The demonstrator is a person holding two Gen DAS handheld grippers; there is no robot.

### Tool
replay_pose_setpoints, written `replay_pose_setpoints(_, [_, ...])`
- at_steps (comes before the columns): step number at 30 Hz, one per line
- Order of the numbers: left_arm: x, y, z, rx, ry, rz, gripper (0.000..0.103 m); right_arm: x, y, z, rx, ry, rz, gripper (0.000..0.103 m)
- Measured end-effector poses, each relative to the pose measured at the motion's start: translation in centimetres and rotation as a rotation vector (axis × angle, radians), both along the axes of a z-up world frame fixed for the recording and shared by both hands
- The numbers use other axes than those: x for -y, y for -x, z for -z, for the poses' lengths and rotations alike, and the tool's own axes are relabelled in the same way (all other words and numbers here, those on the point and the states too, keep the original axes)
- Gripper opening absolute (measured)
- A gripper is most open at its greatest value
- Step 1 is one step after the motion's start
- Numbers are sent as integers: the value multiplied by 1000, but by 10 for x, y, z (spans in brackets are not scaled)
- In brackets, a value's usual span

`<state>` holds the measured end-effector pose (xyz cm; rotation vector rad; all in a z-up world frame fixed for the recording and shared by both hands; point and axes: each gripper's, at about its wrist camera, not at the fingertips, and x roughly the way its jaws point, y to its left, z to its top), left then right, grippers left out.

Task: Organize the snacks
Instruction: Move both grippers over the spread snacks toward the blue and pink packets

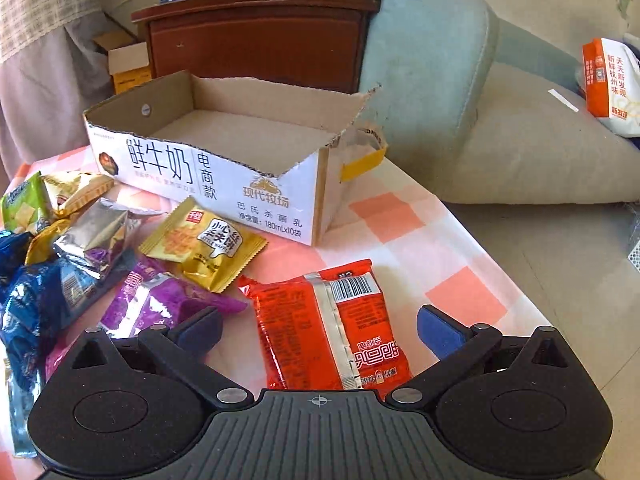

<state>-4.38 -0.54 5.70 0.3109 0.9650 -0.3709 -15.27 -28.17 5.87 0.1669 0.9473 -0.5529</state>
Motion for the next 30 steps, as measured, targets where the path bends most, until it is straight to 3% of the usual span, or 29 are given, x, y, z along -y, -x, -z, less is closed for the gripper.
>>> replay_pose_setpoints(6, [10,3,1,12,4,21,98,9,-7,22,-45,-103,9,103])
replay_pose_setpoints(14, [16,4,6,2,-14,26,98,-27,-11,17,-50,-154,-112,103])
replay_pose_setpoints(24, [21,7,14,-12,-48,40,98,-65,-18,-4,-59,-108,-122,103])
replay_pose_setpoints(30, [23,9,15,-5,-63,48,98,-83,-14,-34,34,-35,-81,103])
